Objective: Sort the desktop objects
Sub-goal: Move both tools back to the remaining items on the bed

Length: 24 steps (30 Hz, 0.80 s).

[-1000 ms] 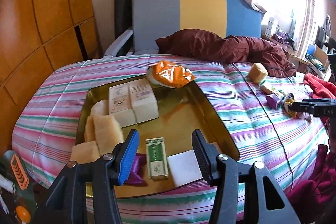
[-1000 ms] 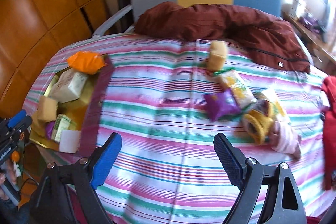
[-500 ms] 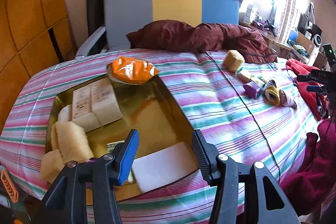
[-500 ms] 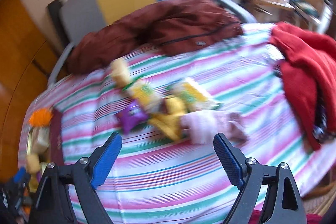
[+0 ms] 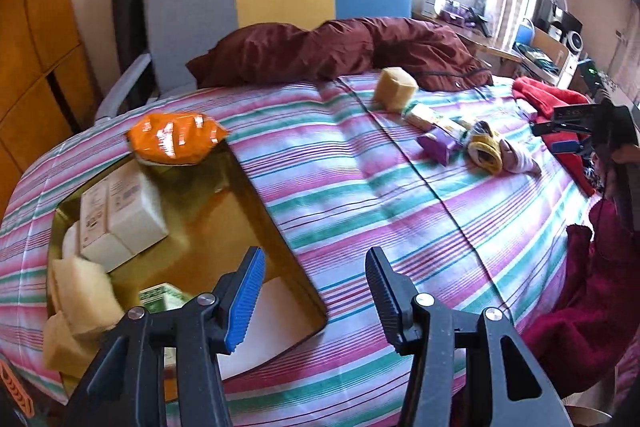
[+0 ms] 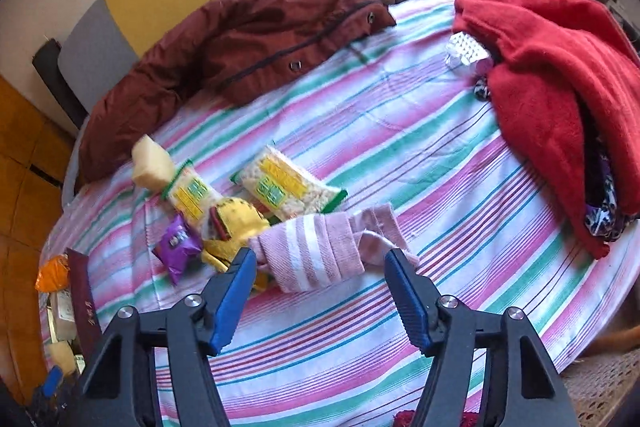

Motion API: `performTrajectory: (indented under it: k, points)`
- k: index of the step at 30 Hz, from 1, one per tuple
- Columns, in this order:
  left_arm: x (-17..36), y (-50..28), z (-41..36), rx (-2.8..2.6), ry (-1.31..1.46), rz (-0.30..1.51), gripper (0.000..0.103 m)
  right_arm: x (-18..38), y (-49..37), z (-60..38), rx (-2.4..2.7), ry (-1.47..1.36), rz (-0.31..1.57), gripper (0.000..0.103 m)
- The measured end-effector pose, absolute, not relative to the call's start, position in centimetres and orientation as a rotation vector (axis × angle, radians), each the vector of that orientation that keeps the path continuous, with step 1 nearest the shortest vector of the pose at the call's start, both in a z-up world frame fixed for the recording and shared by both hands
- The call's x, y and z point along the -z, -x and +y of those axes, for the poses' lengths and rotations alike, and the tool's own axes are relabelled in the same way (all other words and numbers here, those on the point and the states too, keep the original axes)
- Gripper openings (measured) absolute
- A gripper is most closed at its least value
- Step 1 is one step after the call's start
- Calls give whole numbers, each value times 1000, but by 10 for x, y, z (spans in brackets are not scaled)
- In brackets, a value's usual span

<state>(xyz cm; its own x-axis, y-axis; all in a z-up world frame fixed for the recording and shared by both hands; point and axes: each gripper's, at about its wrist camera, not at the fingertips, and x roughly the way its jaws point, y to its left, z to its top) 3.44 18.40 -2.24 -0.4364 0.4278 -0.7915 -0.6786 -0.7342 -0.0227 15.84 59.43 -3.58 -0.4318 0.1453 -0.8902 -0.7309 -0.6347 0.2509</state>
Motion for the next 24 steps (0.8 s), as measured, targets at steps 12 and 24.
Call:
performTrajectory:
  k: [12, 24]
  points:
    - [33, -38, 213, -2089, 1102, 416, 53, 74, -130, 607, -2013, 1373, 836, 84]
    - [38, -36, 256, -1999, 1099, 429, 53, 83, -113, 588, -2075, 1488, 669, 42]
